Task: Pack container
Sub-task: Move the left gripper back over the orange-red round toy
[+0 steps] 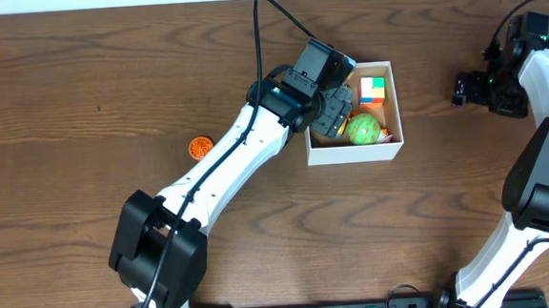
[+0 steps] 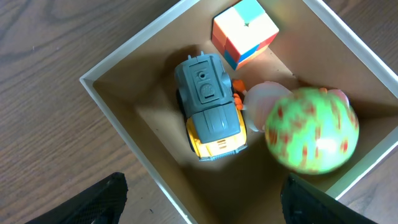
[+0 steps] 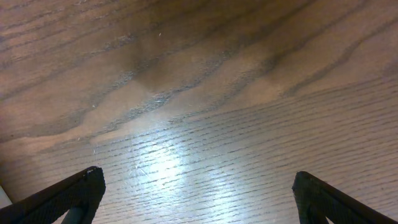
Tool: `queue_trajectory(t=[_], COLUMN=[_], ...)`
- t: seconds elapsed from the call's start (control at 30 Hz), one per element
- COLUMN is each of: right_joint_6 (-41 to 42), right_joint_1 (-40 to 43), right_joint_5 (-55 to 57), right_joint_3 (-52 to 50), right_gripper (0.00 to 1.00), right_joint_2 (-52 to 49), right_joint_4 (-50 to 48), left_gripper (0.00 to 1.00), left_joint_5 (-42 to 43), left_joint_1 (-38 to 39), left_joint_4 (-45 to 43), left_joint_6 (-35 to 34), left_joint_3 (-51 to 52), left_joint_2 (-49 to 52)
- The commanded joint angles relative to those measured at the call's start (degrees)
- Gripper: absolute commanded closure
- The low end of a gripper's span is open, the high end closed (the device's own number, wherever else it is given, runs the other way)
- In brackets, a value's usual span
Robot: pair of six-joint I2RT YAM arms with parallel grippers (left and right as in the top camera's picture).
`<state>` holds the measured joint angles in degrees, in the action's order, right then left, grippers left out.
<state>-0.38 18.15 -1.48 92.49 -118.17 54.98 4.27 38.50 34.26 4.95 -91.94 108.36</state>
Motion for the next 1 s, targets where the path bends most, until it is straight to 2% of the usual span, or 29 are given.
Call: queue_trajectory(t=[0.0, 0.13, 0.33, 0.4, 0.53, 0.7, 0.8, 0.97], right_joint_6=[0.76, 0.76, 0.76, 0.76, 0.76, 0.76, 0.76, 0.76], right_joint_1=[0.26, 0.26, 0.26, 0.26, 0.26, 0.26, 0.26, 0.26], right_joint_5=[0.15, 0.15, 0.15, 0.15, 0.15, 0.15, 0.15, 0.15], right_joint_3=[-0.15, -0.15, -0.15, -0.15, -0.15, -0.15, -0.15, -0.15], right_gripper=[0.01, 0.01, 0.01, 0.01, 0.01, 0.01, 0.01, 0.01], right_joint_2=[0.04, 0.04, 0.04, 0.04, 0.04, 0.04, 0.04, 0.04], right_joint_4=[-0.11, -0.13, -0.13, -0.13, -0.13, -0.13, -0.13, -0.13], left_gripper=[0.20, 0.20, 0.20, 0.19, 0.10, 0.01, 0.02, 0.02], left_joint_5=[-0.17, 3.54, 3.69, 2.43, -4.59, -13.16, -14.88, -15.50], left_joint_1=[0.04, 0.09, 0.02, -0.11, -0.61, -3.28, -6.49, -14.67], left_joint_4=[0.33, 1.09, 1.33, 1.31, 1.66, 2.19, 3.30, 8.68], left_joint_6=[0.15, 0.17, 0.20, 0.17, 0.09, -2.91, -4.87, -14.58], left_joint_3=[-0.17, -0.17, -0.17, -0.17, -0.20, -0.20, -0.17, -0.17], left_joint_2=[-0.33, -0.33, -0.33, -0.33, -0.70, -4.35, -7.19, -8.81])
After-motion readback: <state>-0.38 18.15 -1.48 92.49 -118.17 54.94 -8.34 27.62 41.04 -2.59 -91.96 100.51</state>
